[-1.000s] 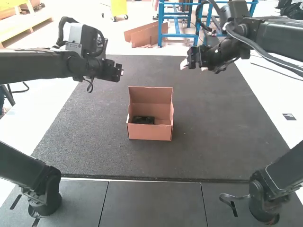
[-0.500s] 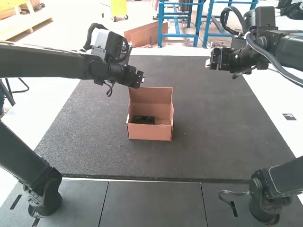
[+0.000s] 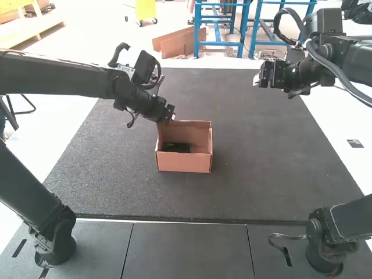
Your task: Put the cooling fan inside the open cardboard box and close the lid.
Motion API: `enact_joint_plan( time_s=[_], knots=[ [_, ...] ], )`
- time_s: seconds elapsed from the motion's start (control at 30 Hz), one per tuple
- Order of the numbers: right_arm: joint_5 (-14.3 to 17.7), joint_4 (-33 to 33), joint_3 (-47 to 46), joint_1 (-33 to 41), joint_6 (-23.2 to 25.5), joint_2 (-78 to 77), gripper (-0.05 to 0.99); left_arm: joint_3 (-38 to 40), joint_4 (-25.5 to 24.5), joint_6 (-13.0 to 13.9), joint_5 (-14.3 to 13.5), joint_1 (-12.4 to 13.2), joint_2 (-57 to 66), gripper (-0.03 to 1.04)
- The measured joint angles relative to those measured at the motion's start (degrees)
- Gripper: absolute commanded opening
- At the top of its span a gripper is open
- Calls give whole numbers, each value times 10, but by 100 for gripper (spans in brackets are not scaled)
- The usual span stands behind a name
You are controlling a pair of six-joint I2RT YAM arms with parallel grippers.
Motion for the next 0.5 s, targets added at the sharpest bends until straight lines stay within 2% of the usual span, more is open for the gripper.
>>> enact_joint_plan(
  time_s=[0.2, 0.37, 0.5],
  knots=[
    [-10, -9, 0, 0, 0, 0, 92, -27, 9, -6, 2, -14, -11, 97],
    [-17, -20, 0, 0, 1, 0, 92, -82, 55, -7, 2, -43, -20, 97],
    [-19, -26, 0, 0, 1, -2, 92, -113, 82, -7, 1, -53, -20, 97]
  ],
)
